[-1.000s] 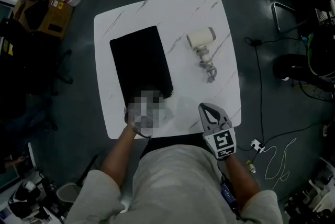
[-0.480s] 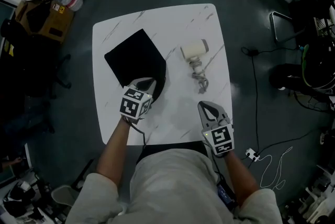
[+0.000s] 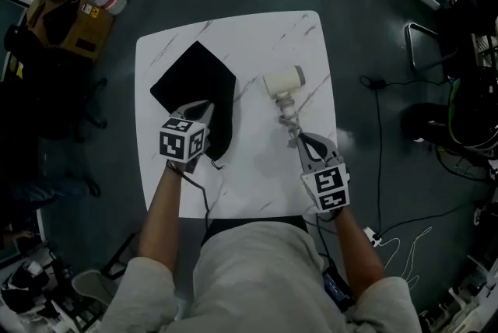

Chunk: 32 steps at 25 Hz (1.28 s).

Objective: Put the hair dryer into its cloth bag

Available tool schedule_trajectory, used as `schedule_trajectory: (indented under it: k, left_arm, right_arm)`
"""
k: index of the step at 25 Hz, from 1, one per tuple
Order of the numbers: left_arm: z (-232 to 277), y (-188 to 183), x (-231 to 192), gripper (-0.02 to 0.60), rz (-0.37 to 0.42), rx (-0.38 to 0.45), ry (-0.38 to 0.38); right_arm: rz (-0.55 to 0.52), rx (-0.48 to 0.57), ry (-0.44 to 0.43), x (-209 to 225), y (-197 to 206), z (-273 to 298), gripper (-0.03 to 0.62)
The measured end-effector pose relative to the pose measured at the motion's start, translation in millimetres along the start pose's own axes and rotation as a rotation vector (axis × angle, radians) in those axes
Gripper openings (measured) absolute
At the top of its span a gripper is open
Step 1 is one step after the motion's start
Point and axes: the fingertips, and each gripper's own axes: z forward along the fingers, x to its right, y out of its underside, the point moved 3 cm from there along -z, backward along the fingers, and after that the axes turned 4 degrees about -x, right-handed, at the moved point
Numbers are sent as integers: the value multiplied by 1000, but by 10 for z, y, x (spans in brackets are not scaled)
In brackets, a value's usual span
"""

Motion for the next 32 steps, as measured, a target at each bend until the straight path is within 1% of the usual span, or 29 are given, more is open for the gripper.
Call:
schedule_trajectory:
  k: [3,6,7,8,9,15,20,26,29,32]
  left_arm:
    - [-3,9,34,11,4,-1,-7]
    - [18,14,55,11,-8,0,-14]
    - [29,16,64,11,-11,0,-14]
    - [40,18,73,11,-13,0,-13]
    - [51,20,78,11,-12,-1,-11]
    - [78,45,20,11,19,-14,19]
    - [138,32,29,11,54,-9,71]
    - [179,41,-77,11,43,0,144]
    - [186,35,-114,11,44,3,158]
    - [184,35,-115,11,46,3,170]
  right_arm:
    - [19,-24,-15,51,-26,54,17]
    - [55,-67,-45,94,-38,148,20]
    - [68,-87,-50,109,-43,184,64]
    - [79,-113,-53,120,-43,225,142]
    - [90,-141,-58,128,-41,273,177]
    - [137,-270,-69,78,-72,617,252]
    - [159,-375,-50,160,10,873,270]
    - [166,-503,-18,182,110,1162,275]
    - [178,-532,-20,176,159,1264,279]
    - [182,-530,-20,184,182,1295,284]
